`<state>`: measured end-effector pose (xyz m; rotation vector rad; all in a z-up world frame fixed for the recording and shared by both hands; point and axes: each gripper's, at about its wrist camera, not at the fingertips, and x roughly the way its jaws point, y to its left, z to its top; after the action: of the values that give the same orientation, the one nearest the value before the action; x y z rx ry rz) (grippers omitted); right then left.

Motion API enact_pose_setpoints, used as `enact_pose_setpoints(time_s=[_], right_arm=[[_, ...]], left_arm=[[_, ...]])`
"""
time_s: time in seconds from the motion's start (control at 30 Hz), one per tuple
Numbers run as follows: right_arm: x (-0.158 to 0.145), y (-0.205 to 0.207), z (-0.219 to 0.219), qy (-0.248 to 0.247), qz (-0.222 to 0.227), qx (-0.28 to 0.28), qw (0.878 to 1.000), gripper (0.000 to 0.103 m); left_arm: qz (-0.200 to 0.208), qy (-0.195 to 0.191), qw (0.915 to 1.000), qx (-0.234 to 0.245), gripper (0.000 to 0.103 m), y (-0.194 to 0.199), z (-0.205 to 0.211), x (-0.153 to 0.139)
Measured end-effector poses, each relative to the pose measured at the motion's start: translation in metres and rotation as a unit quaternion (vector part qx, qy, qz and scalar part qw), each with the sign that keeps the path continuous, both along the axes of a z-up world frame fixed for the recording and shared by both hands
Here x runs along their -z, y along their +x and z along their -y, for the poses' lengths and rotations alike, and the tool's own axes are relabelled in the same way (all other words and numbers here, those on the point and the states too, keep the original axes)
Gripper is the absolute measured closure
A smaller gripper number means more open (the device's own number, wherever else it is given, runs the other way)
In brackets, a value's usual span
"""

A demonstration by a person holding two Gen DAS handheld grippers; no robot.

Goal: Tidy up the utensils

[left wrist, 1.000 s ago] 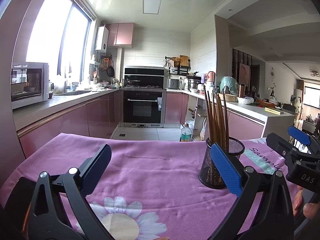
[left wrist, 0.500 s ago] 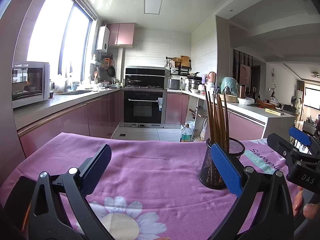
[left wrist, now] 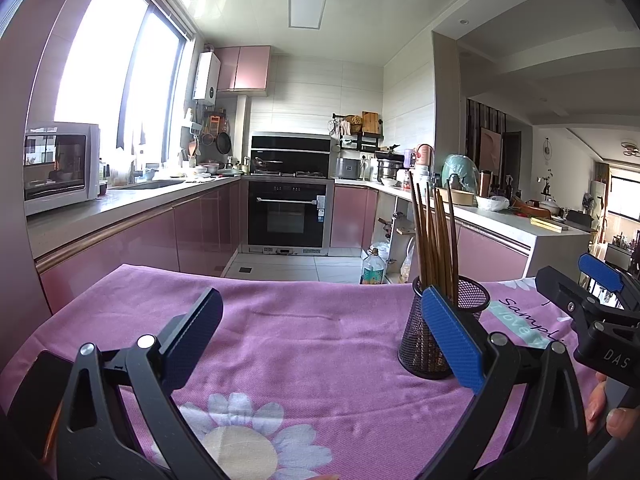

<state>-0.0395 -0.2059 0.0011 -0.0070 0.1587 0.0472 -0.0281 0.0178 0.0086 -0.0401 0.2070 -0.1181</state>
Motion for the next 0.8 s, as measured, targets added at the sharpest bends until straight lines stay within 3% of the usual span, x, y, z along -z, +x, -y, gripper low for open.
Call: enact_pose_setpoints(time_s=[0.8], right_arm=[[0.0002,0.003,-0.0005,0.002,-0.003,0.0,1.0,0.007]], left_arm=[[0.0,-0.001,1.0,-0.001,0.005,-0.0001,-0.0001,-0.0002]])
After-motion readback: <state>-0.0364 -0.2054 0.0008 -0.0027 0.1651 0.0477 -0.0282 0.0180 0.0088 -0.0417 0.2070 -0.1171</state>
